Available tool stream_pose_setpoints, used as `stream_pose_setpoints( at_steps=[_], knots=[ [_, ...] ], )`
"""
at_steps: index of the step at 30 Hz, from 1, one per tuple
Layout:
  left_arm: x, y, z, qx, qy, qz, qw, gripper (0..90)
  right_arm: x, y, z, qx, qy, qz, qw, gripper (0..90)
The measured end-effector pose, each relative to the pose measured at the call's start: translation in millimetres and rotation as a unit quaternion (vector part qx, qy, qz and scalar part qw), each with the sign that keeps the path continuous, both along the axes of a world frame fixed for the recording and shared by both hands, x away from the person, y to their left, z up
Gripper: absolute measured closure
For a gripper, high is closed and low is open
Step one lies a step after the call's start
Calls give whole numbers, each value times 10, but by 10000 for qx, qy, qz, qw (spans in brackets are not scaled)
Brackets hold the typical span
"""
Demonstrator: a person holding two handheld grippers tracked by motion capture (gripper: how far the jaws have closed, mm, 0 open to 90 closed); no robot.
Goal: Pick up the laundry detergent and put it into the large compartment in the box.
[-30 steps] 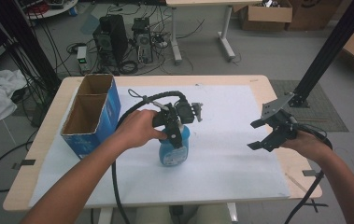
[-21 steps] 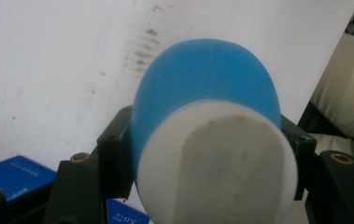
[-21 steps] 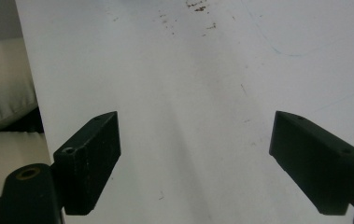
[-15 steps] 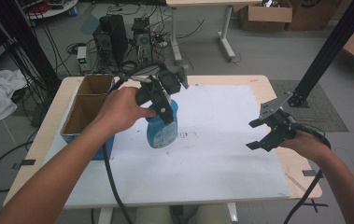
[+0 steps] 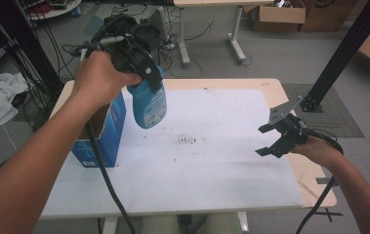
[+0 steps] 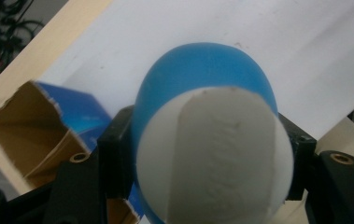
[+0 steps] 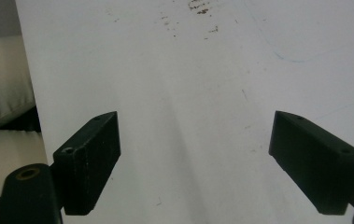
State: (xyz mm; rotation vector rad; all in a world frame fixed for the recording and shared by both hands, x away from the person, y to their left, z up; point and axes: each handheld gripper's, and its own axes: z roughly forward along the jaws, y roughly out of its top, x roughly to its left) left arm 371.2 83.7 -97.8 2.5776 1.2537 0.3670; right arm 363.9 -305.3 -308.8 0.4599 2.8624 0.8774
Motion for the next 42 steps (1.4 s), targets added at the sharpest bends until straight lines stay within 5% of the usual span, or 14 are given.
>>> stream_pose_setpoints(
  at_steps=[5, 7, 8, 10, 16, 17, 20, 22, 25, 26, 28, 31, 36, 42],
  knots=[
    [65, 156, 95, -38, 45, 537, 9985, 379, 15, -14, -1, -15, -36, -16, 10000, 165],
    [111, 294, 133, -97, 133, 977, 9951, 379, 20, -18, -4, -6, -32, -26, 10000, 165],
    [111, 294, 133, -97, 133, 977, 9951, 380, 20, -18, -4, -6, -32, -26, 10000, 165],
    [169, 463, 164, -92, 295, 1366, 9902, 380, 27, -12, -6, -41, -40, 8, 10000, 166],
    [220, 716, 212, 24, 304, 2044, 9784, 380, 49, 11, 2, -28, -65, 30, 10000, 166],
    [220, 716, 212, 24, 304, 2044, 9784, 380, 49, 11, 2, -28, -65, 30, 10000, 166],
    [234, 883, 259, -136, 323, 2420, 9696, 379, 53, 36, 6, -38, -68, 69, 9999, 166],
    [238, 920, 266, -153, 345, 2493, 9677, 380, 55, 47, 2, -53, -71, 74, 9999, 166],
    [253, 1053, 244, -176, 336, 2786, 9597, 379, 60, 51, -1, -61, -75, 91, 9999, 167],
    [253, 1053, 244, -176, 336, 2786, 9597, 379, 60, 51, -1, -61, -75, 91, 9999, 167],
    [263, 1144, 199, -137, 295, 2949, 9550, 380, 64, 43, -7, -64, -69, 67, 9999, 167],
    [268, 1207, 131, -55, 229, 3081, 9511, 380, 65, 30, -10, -83, -63, 39, 9999, 167],
    [284, 1317, -28, -11, 226, 3214, 9467, 380, 73, 15, -12, -76, -77, 25, 9999, 167],
    [320, 1388, -292, 53, 355, 3166, 9479, 380, 83, 29, -34, -102, -47, 7, 9999, 167]
  ],
)
